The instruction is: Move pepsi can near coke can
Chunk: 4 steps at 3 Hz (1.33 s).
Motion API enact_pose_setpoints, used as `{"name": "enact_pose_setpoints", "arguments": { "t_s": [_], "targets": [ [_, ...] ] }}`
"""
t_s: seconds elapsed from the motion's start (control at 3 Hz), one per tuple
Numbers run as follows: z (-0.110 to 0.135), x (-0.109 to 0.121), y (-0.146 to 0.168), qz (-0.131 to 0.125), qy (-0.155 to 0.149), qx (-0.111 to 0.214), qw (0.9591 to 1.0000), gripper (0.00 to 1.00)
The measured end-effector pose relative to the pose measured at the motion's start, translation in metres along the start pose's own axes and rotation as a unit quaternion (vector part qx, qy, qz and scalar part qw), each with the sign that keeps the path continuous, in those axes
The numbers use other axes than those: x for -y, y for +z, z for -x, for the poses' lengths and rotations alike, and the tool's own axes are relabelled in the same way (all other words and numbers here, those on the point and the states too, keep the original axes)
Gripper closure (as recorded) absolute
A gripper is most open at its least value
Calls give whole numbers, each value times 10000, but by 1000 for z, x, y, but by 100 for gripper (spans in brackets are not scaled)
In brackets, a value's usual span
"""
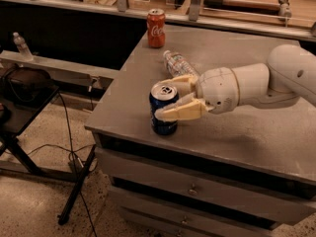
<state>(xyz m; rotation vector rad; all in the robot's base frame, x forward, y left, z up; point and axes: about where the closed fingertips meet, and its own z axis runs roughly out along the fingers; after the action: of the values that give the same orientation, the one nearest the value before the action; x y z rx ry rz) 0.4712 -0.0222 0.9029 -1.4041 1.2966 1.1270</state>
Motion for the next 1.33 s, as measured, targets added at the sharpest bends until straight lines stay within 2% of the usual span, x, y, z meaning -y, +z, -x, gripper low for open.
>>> {"name": "enact_pose_setpoints", "arguments": {
  "t_s": [0.33,1.0,1.33],
  "targets": [
    [-2,4,-2,-26,40,-8,10000,73],
    [0,14,-3,-171,126,260,9994,100],
    [11,21,-10,-429,90,391,9983,100]
  ]
}}
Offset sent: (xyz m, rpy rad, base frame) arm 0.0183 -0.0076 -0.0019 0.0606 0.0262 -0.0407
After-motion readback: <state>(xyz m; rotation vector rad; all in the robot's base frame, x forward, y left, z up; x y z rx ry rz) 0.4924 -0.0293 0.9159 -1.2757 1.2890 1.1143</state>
